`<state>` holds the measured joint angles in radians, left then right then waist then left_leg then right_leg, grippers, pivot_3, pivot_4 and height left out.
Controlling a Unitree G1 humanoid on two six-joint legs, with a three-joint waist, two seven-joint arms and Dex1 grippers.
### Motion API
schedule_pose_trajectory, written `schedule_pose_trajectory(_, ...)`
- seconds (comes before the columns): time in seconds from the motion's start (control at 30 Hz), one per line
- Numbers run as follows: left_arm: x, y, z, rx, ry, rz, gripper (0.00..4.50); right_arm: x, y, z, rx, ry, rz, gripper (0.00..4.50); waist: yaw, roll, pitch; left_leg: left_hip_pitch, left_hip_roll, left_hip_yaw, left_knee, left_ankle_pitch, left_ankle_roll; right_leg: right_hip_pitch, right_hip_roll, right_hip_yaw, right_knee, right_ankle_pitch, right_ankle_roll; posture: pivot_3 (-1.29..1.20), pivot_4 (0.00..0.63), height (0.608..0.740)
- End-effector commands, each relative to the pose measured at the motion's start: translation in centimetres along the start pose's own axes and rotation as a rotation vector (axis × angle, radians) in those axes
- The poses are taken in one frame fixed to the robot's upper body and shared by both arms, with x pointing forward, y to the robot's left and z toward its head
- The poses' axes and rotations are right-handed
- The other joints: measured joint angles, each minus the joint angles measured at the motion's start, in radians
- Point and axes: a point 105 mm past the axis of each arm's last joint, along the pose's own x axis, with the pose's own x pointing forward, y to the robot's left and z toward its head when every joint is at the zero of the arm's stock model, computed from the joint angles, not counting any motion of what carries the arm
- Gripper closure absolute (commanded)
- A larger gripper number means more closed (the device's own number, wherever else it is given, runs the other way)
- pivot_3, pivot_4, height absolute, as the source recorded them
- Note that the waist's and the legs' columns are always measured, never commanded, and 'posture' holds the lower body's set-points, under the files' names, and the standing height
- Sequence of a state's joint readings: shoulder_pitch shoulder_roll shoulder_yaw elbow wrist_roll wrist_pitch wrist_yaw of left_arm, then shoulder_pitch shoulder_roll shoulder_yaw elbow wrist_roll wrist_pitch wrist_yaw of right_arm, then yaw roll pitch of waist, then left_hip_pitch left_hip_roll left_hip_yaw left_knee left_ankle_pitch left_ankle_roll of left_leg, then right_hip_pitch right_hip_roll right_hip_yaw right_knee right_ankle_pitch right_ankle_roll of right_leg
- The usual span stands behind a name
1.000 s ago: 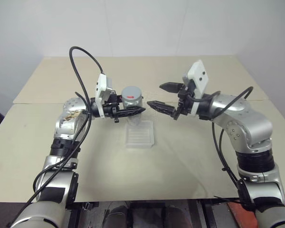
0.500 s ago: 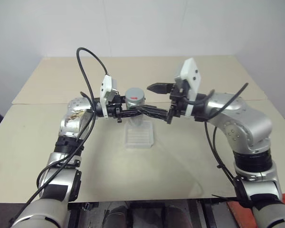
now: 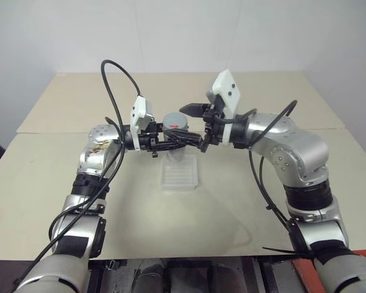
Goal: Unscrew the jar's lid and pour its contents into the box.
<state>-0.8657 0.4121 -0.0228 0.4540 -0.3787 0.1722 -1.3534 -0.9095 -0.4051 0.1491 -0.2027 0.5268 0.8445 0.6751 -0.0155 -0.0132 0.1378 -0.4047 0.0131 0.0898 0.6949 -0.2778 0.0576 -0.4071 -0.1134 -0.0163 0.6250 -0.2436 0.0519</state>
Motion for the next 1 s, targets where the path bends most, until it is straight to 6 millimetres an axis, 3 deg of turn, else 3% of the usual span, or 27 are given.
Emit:
schedule_pose_trajectory(0.03,0.06,0.12,1.28,0.058,-0.023,-0.007,2.41,-0.05,0.05,1.72,-0.032,-0.044,0.008,0.06,0.000,0.000,0.000,0.000,0.000,0.000,0.000,0.000,0.000,0.000,0.000,0.000,0.000,0.000,0.000,0.00,0.150,0.740)
schedule_pose_trajectory(0.7,-0.28,0.26,1.66,0.079,-0.020,-0.005,2.41,0.28,0.37,1.15,-0.010,-0.032,0.047,0.06,-0.001,0.000,0.000,0.000,0.000,0.000,0.000,0.000,0.000,0.000,0.000,0.000,0.000,0.000,0.000,0.00,0.150,0.740)
schedule_pose_trajectory(0.8,-0.37,0.27,1.70,0.082,-0.019,-0.003,2.41,0.36,0.40,1.10,-0.011,-0.029,0.052,0.61,0.000,0.000,0.000,0.000,0.000,0.000,0.000,0.000,0.000,0.000,0.000,0.000,0.000,0.000,0.000,0.00,0.150,0.740)
schedule_pose_trajectory(0.9,-0.48,0.24,1.75,0.085,-0.019,-0.001,2.41,0.46,0.37,1.06,-0.008,-0.025,0.051,1.58,-0.001,0.000,0.000,0.000,0.000,0.000,0.000,0.000,0.000,0.000,0.000,0.000,0.000,0.000,0.000,0.00,0.150,0.740)
schedule_pose_trajectory(1.0,-0.60,0.20,1.73,0.085,-0.018,0.002,2.41,0.50,0.30,1.11,-0.007,-0.025,0.047,1.73,-0.001,0.000,0.000,0.000,0.000,0.000,0.000,0.000,0.000,0.000,0.000,0.000,0.000,0.000,0.000,0.00,0.150,0.740)
